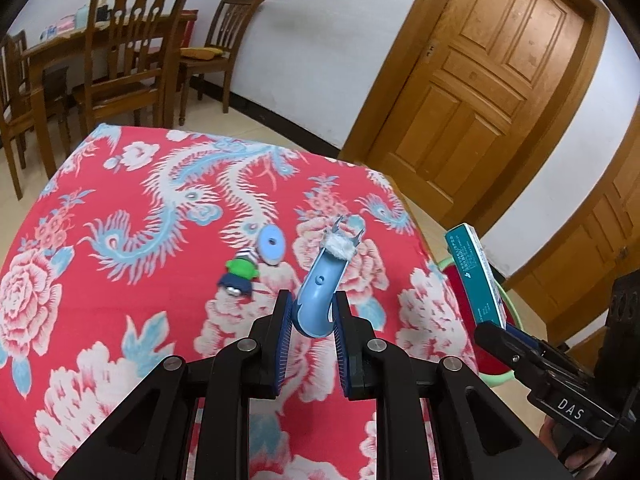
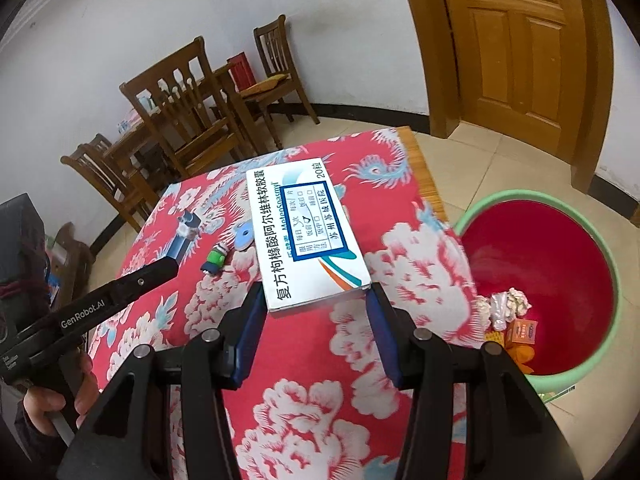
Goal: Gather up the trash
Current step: 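Carry the medicine box and blue toy over the red bucket with both grippers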
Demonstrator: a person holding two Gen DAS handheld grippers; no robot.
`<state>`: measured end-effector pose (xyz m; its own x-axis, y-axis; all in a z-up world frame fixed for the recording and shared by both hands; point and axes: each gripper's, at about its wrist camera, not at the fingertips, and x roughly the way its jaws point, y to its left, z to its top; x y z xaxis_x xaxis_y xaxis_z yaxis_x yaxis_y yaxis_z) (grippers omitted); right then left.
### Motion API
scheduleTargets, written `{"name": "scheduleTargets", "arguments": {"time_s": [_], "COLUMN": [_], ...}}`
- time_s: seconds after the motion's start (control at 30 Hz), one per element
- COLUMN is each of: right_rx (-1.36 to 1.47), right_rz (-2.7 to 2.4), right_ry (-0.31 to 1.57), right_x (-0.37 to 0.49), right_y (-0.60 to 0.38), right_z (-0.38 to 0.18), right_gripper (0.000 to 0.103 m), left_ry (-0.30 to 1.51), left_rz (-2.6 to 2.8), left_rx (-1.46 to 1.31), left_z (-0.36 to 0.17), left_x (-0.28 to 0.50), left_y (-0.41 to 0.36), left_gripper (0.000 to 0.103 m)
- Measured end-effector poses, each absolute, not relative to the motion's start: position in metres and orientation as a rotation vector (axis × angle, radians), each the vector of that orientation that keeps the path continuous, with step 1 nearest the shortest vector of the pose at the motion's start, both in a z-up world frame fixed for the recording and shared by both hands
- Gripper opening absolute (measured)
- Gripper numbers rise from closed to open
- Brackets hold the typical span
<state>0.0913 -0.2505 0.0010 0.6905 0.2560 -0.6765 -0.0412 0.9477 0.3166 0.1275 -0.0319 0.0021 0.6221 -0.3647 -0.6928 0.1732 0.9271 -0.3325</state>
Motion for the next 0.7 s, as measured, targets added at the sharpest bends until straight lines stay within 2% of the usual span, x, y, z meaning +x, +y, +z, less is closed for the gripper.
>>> {"name": "scheduleTargets", "arguments": {"time_s": [0.7], "right_rx": [0.397], "right_rz": [0.050], "right_ry": [0.745], "right_x": [0.060], "right_y": [-0.332], "right_z": [-0.002], "right_gripper": [0.052], "left_ry": [0.856], "left_rz": [-0.417], "left_rx": [-0.170], "left_z": [0.015], "left_x": [0.123], "left_y": [-0.111], "left_gripper": [0.020]}}
